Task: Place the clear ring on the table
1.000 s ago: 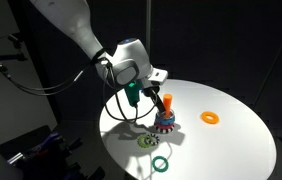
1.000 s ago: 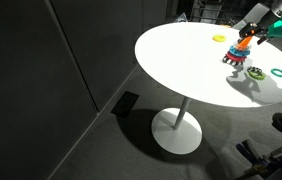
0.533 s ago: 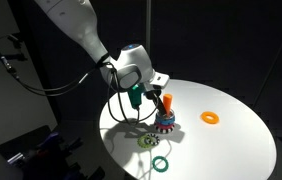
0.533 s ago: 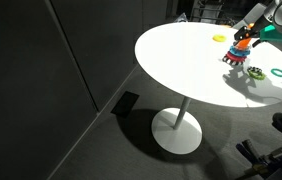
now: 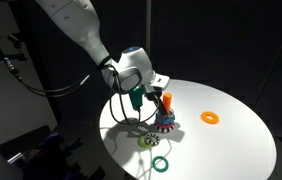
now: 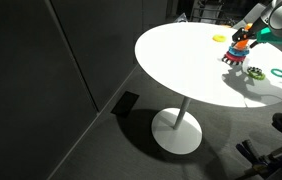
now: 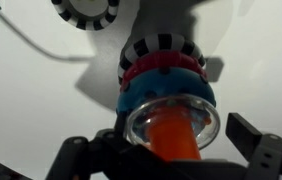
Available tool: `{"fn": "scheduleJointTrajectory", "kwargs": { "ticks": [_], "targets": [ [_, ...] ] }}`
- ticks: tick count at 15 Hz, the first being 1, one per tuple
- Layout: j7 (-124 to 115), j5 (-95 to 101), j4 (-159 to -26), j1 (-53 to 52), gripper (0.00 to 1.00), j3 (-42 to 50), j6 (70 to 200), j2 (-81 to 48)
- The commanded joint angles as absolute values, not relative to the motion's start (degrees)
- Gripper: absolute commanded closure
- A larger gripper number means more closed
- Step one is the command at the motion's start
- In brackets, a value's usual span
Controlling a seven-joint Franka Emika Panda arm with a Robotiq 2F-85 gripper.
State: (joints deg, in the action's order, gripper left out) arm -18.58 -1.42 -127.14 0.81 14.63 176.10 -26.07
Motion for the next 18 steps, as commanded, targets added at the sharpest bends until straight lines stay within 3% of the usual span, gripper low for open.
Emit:
{"fn": "scheduleJointTrajectory", "kwargs": {
  "ticks": [1, 6, 8, 9, 18],
  "targets": [
    [-18.0, -2.9, -125.6, -0.5, 0.0, 16.0, 176.3, -27.6],
    [-18.2, -2.9, -125.3, -1.2, 0.0, 17.0, 176.1, -28.4],
    [-18.3, -2.9, -125.3, -1.5, 0.27, 17.4, 176.0, -28.5],
    [-18.4, -2.8, -125.2, -1.8, 0.32, 17.8, 175.7, -28.4],
    [-18.6, -2.2, -126.9, -4.9, 0.32, 21.5, 175.1, -24.6]
  ]
}}
